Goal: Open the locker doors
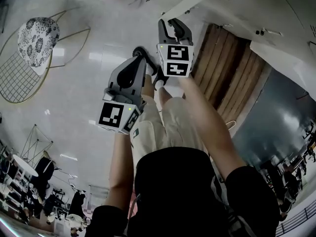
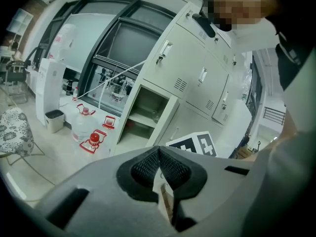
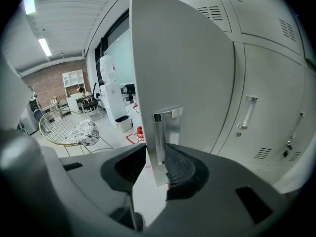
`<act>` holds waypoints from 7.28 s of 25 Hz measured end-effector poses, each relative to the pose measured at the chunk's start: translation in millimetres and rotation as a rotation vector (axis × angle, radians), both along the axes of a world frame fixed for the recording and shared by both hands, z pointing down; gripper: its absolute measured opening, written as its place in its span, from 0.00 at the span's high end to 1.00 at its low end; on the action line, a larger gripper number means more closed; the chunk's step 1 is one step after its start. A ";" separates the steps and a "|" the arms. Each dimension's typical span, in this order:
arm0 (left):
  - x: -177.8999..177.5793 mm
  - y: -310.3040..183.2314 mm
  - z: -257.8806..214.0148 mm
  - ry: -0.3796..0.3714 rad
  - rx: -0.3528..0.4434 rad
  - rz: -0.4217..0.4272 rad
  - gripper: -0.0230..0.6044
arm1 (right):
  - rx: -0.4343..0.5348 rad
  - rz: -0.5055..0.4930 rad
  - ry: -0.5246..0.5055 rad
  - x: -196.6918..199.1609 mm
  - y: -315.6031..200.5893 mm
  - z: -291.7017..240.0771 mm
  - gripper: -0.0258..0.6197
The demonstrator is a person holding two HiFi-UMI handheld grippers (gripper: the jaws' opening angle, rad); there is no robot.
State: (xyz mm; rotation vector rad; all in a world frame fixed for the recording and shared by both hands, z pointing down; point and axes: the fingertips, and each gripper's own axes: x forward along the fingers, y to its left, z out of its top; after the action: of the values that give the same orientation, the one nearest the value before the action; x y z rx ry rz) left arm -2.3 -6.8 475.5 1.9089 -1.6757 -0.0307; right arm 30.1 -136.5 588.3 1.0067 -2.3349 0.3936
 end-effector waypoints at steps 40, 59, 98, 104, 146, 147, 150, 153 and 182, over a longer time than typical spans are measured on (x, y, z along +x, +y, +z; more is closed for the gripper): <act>101.7 11.4 -23.2 -0.041 -0.006 0.178 0.93 | -0.014 0.186 0.026 164.4 23.0 -2.8 0.88; 135.3 -2.5 -46.1 -0.083 0.013 0.274 0.93 | 0.012 0.259 0.066 232.2 -2.6 -2.9 0.89; 145.8 -4.2 -91.2 -0.097 0.041 0.334 0.93 | 0.030 0.274 0.126 253.2 -17.0 -21.6 0.96; 135.5 5.1 -109.5 -0.095 0.075 0.370 0.93 | 0.064 0.304 0.130 248.6 -4.3 -49.0 0.96; 18.3 153.6 -187.5 -0.005 0.261 0.503 0.93 | 0.266 0.143 -0.245 74.1 253.2 -299.1 0.96; 17.1 155.6 -187.9 -0.003 0.262 0.499 0.93 | 0.267 0.135 -0.251 71.8 256.5 -301.1 0.96; 12.5 160.9 -189.3 -0.001 0.264 0.488 0.93 | 0.270 0.115 -0.266 64.2 264.8 -306.6 0.96; 9.4 163.8 -191.0 -0.004 0.268 0.481 0.93 | 0.273 0.092 -0.279 56.7 270.8 -310.8 0.96; 12.3 162.8 -193.5 -0.009 0.272 0.469 0.93 | 0.259 0.038 -0.299 49.4 280.5 -314.4 0.96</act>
State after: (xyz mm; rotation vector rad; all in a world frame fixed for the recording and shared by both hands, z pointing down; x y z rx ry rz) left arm 10.0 156.0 282.0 2.4675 -1.2384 -0.0672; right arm 79.5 144.1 273.9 1.1828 -2.6904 0.2759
